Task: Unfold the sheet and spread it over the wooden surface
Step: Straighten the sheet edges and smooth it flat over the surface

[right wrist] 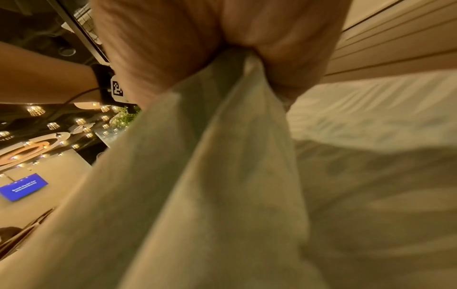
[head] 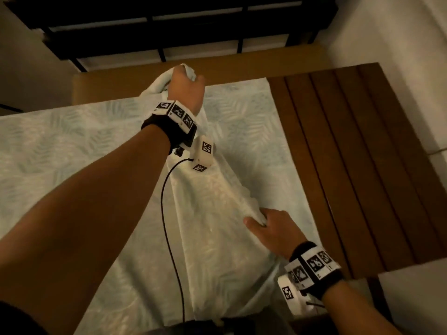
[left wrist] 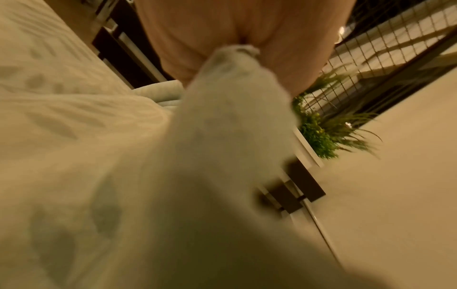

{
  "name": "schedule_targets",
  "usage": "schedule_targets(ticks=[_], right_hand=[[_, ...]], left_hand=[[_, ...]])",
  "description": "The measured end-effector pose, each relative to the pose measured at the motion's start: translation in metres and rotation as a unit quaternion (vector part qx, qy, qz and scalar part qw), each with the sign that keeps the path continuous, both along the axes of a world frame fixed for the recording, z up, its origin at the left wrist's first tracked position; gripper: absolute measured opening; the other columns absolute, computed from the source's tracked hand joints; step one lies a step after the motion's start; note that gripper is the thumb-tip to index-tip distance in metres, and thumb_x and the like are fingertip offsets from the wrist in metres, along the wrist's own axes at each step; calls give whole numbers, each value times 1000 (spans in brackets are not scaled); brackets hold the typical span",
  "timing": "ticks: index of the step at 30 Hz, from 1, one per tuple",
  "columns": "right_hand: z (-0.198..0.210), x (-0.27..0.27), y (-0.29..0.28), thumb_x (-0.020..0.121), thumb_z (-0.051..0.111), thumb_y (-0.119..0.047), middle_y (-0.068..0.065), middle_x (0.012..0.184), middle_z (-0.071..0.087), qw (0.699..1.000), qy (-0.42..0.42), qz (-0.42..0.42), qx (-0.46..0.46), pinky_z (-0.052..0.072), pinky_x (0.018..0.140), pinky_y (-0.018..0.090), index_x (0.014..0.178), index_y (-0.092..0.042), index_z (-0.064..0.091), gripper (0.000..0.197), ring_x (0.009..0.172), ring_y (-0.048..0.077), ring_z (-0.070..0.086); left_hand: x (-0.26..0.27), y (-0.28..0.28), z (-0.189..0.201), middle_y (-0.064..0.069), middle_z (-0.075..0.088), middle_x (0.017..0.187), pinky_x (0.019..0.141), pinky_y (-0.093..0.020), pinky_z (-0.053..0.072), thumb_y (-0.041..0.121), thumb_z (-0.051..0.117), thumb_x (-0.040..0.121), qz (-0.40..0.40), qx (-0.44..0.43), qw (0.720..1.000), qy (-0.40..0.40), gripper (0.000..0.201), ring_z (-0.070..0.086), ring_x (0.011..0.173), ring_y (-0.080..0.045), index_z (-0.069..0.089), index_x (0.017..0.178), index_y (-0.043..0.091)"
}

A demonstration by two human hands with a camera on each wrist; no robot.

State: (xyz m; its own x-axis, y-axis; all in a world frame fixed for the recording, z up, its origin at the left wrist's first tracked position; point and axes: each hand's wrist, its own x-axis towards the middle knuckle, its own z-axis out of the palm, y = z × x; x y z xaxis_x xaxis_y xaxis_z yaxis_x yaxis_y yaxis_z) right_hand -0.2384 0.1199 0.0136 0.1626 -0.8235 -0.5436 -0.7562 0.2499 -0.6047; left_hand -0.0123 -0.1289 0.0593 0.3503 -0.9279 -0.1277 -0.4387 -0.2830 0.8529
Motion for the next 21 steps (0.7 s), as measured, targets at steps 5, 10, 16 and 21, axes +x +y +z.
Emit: schedule_targets(ticks=[5,10,16,21], right_hand=[[8,-56,-3,91,62,-44,-6,67,68,999,19,-39,10,48,51,16,81,-22,69,25,61,4,64],[14,-103,-4,92,63,-39,-8,64,64,998,17,-66,16,41,48,12,72,-29,61,22,57,4,61],[10,-185,-18,92,64,-35,2,70,68,995,-8,-94,45,53,59,26,76,-18,66,23,64,17,66],[-4,-281,-52,93,64,-36,10,73,71,996,-6,-74,39,57,61,35,83,-13,68,25,67,26,70]], left_hand=[[-55,-8,8,1,54,91,57,-12,37,20,47,95,-54,-19,998,-6,31,53,74,-11,49,122,4],[-116,-20,10,4,51,81,46,-6,38,19,45,96,-69,-39,997,3,30,49,63,-3,47,120,3],[-208,-41,8,6,49,76,42,-6,37,22,44,98,-105,-32,994,-11,32,50,60,-4,44,126,5],[-302,-75,-11,-1,56,93,52,-17,37,25,44,99,-105,-20,993,-54,37,50,64,-3,43,131,6]])
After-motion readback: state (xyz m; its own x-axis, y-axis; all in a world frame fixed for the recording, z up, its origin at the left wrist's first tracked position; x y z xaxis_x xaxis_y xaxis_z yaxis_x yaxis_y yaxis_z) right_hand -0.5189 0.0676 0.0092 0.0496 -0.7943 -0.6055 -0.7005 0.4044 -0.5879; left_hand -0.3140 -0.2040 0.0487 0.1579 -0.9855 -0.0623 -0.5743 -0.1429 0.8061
